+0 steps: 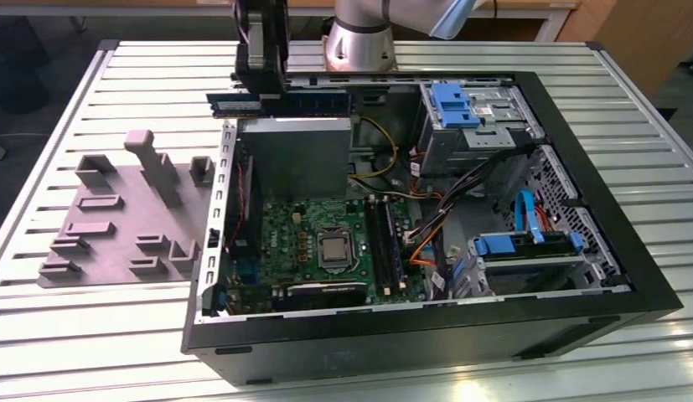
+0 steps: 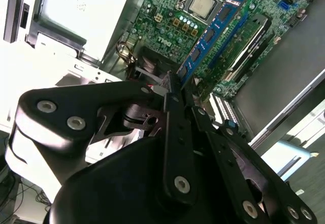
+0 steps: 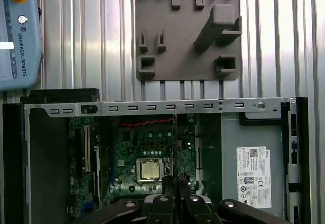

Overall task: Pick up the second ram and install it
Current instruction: 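Pick up the second ram and move it above second insertion slot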

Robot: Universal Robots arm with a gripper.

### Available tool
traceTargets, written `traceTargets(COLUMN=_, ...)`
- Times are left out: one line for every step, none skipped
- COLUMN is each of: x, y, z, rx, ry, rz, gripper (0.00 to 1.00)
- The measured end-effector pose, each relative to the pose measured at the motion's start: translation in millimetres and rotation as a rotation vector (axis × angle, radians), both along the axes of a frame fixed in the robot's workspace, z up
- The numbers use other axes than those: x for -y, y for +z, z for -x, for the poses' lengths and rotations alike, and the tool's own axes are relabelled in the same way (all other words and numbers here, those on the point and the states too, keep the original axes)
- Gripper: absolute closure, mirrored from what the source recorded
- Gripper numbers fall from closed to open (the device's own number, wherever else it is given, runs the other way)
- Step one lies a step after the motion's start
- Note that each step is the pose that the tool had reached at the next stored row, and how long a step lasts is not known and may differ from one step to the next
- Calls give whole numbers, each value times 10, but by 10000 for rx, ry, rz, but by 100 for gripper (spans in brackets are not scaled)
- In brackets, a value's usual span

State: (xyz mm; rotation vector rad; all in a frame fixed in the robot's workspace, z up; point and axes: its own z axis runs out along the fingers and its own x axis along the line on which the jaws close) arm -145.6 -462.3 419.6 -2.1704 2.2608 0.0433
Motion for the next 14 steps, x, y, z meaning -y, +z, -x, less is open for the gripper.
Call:
traceTargets(x=0, y=0, z=-11, rx=0, ry=0, rz=0, gripper=86)
traceTargets(x=0, y=0, z=-22, rx=0, ry=-1, rz=0, gripper=86)
traceTargets(x=0, y=0, z=-33, rx=0, ry=-1, rz=-1, gripper=86)
traceTargets(x=0, y=0, z=-44, rx=0, ry=-1, rz=0, gripper=86)
traceTargets(x=0, y=0, z=-54, rx=0, ry=-1, rz=0, gripper=86)
traceTargets(x=0, y=0, z=-62, rx=0, ry=0, rz=0, gripper=86)
traceTargets(x=1, y=0, z=-66, rx=0, ry=0, rz=0, gripper=86)
traceTargets(x=1, y=0, z=-66, rx=0, ry=-1, rz=0, gripper=86)
traceTargets(x=0, y=0, z=-67, rx=0, ry=-1, rz=0, gripper=86)
traceTargets(x=0, y=0, z=-68, rx=1, ry=0, rz=0, gripper=86)
traceTargets(x=0, y=0, z=-68, rx=0, ry=0, rz=0, gripper=86)
traceTargets(x=0, y=0, z=-68, rx=0, ry=-1, rz=0, gripper=86)
traceTargets(x=0, y=0, z=-68, rx=0, ry=-1, rz=0, gripper=86)
traceTargets(x=0, y=0, z=-68, rx=0, ry=-1, rz=0, gripper=86)
